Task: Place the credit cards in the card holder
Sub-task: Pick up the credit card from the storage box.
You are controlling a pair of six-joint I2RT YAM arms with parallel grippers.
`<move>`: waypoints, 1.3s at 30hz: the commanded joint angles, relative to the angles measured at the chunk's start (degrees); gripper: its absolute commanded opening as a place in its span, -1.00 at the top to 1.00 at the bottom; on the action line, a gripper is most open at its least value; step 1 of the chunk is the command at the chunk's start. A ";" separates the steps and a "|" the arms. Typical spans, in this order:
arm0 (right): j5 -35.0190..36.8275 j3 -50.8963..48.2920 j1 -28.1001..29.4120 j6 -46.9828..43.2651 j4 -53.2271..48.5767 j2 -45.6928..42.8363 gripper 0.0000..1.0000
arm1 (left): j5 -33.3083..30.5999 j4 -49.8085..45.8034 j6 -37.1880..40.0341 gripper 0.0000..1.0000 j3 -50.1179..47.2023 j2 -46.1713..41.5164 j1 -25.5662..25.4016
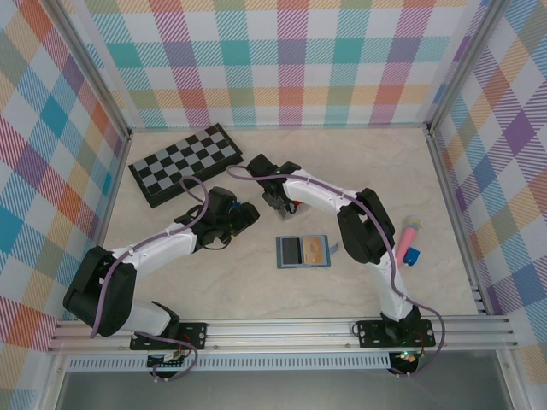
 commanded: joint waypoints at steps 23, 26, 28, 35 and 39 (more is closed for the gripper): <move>3.67 -1.59 -0.19 -0.82 1.32 -3.32 0.61 | 0.22 -0.82 -0.38 -0.63 -0.92 -0.48 0.47; 3.68 -1.59 -0.33 -0.82 1.18 -3.54 0.61 | 0.28 -0.76 -0.39 -0.63 -0.90 -0.41 0.47; 3.61 -1.59 -0.41 -0.74 1.11 -3.60 0.61 | 0.44 -0.69 -0.48 -0.63 -0.81 -0.29 0.47; 3.07 -1.48 -0.49 -0.58 0.65 -4.24 0.70 | 0.64 -0.56 -0.55 -0.63 -0.66 0.10 0.49; -0.77 -1.22 -0.81 0.96 -0.74 -5.86 0.77 | 0.78 -0.47 -0.53 -0.63 -0.52 0.11 0.47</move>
